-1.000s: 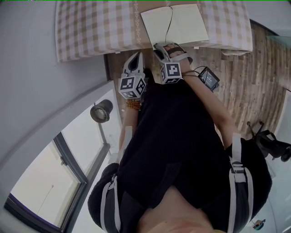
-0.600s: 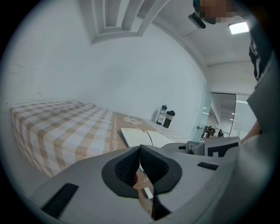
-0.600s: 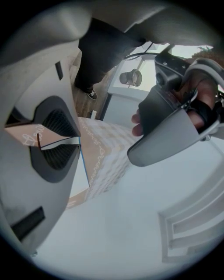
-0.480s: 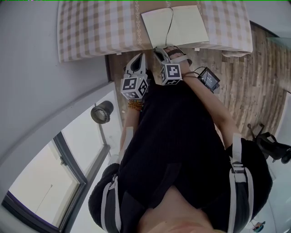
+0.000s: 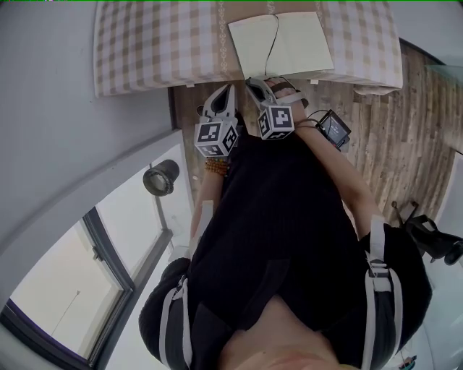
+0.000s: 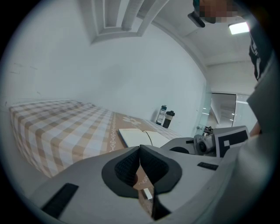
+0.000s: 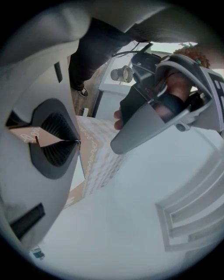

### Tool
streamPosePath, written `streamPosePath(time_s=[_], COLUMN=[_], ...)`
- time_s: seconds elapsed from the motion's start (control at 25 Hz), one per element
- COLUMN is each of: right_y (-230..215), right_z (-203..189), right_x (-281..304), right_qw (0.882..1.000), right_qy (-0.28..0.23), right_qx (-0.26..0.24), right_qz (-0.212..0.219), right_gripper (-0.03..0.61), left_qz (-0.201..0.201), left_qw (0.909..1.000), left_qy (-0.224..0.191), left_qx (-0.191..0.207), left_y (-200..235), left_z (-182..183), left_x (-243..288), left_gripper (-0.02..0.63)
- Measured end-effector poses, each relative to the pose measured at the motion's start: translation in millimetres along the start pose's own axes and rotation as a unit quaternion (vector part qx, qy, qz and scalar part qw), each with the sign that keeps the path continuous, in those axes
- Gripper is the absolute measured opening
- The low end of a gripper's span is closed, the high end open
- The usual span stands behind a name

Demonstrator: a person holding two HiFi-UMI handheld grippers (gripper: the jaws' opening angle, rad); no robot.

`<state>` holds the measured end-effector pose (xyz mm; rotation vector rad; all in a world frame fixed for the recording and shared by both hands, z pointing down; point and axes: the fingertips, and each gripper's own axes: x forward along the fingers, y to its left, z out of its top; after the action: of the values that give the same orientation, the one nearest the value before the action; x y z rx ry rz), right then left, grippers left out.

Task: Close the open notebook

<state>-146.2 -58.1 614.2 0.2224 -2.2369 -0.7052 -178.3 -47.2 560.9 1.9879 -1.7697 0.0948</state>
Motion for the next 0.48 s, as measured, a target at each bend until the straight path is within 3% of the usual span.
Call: streamPosePath(time_s=[0.48], right_y=[-26], right_z=[14], right_x=[-30], right_qw=[0.997], right_qy=[-0.056], right_qx=[0.050], right_qz=[-0.032], right_gripper=[0.008], left_qz=[-0.007], left_qw=[0.9998], left_qy=[-0.001], left_qx=[0.017], left_y=[-10], left_z=[7], left_x=[13], left_gripper=[0.015])
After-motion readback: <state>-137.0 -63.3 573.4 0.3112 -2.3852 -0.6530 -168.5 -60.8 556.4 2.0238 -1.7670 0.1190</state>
